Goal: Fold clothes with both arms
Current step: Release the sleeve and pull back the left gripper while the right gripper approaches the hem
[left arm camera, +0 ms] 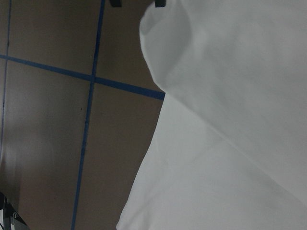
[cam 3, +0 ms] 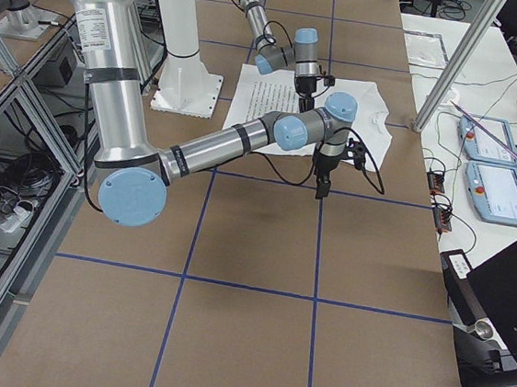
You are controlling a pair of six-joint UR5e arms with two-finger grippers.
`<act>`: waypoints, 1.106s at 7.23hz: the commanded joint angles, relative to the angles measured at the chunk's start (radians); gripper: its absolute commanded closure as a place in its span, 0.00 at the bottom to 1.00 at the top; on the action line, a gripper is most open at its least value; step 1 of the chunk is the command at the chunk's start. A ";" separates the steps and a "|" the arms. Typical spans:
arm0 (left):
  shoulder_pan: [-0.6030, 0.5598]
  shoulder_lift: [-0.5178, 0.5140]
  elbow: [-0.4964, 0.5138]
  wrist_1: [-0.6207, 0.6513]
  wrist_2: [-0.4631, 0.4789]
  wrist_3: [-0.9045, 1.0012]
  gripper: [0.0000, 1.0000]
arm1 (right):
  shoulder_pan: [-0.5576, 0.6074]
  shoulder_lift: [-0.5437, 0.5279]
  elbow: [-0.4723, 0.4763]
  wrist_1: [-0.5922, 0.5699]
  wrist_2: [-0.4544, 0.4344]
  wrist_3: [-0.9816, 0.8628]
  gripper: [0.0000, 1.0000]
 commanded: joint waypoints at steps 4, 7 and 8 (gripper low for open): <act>-0.007 0.182 -0.298 0.224 -0.008 0.104 0.01 | -0.174 -0.011 0.113 0.102 0.006 0.382 0.00; -0.023 0.563 -0.834 0.537 -0.008 0.317 0.01 | -0.415 -0.078 0.309 0.101 -0.150 0.682 0.00; -0.024 0.690 -0.948 0.574 -0.008 0.376 0.01 | -0.540 -0.078 0.345 0.102 -0.257 0.781 0.00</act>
